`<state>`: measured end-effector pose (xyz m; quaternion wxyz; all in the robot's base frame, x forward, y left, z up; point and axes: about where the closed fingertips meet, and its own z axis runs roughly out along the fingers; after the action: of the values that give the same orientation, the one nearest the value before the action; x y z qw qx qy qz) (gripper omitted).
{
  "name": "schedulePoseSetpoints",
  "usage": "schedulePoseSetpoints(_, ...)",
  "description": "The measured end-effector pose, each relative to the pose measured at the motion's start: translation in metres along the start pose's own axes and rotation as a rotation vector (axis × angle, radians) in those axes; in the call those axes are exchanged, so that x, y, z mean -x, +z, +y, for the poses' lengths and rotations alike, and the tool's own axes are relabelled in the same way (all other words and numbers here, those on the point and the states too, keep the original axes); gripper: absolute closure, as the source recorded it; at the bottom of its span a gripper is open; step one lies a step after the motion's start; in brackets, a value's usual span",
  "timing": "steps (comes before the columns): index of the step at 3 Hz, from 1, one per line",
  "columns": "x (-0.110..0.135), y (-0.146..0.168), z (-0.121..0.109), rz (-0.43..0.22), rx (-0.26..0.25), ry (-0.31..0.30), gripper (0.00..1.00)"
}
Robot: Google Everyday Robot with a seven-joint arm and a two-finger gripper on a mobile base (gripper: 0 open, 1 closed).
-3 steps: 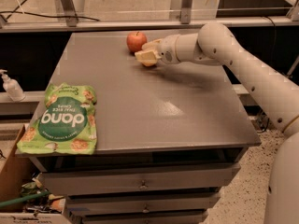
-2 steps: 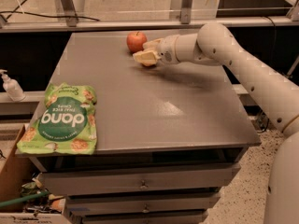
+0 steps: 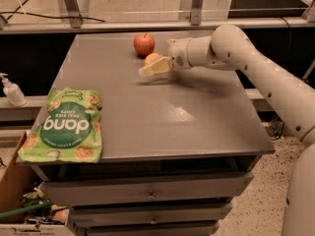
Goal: Pick orange
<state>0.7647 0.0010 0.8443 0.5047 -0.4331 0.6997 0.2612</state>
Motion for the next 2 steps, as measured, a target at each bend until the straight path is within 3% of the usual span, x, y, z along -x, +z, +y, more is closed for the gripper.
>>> schedulePoseSetpoints(1, -0.0046, -0.0066, -0.0003, 0.014, -0.008, 0.001, 0.00)
schedulePoseSetpoints(2, -0.0084, -0.0102, 0.0014, 0.023, -0.015, -0.001, 0.17)
